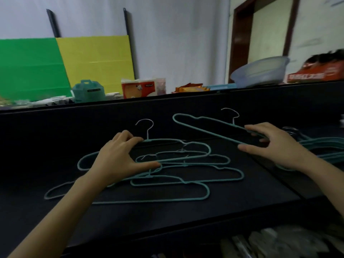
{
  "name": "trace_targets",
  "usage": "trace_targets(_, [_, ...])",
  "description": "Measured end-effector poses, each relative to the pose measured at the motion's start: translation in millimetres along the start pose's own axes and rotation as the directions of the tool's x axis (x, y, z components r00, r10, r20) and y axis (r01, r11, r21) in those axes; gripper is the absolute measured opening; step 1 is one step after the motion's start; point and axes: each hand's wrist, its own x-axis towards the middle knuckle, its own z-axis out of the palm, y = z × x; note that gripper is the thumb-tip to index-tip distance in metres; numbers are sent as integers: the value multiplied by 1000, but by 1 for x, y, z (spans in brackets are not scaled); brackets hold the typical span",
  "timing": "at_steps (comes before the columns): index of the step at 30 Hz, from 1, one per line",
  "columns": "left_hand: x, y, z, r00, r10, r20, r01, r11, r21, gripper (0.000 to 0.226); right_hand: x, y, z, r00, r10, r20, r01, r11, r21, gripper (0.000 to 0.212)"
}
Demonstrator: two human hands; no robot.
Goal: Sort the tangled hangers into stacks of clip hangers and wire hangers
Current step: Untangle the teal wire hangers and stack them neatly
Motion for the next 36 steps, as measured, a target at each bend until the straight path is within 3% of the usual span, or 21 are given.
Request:
trace_targets(6, [34, 84, 26, 994, 111, -11, -112, 993, -37, 110, -30, 50, -59, 994, 101, -52, -105, 991, -88, 95])
trace_targets(10, [55, 148, 45, 991, 135, -18, -136, 990, -43, 113, -41, 94, -103, 988, 138, -76, -147, 980, -134, 108])
trace_targets(24, [122, 384, 136, 998, 58, -22, -60, 994, -88, 109, -40, 271, -239, 990, 125, -65, -135, 975, -178, 88])
trace_targets(30, [142, 440, 158, 999, 42, 26, -42, 999, 17, 102, -29, 302, -250, 997, 76, 8, -74, 984, -162, 92])
trace_targets(36, [148, 449, 168, 996, -16, 84, 14, 1000, 25, 102, -18, 314, -246, 995, 16, 101, -5, 994, -110, 91])
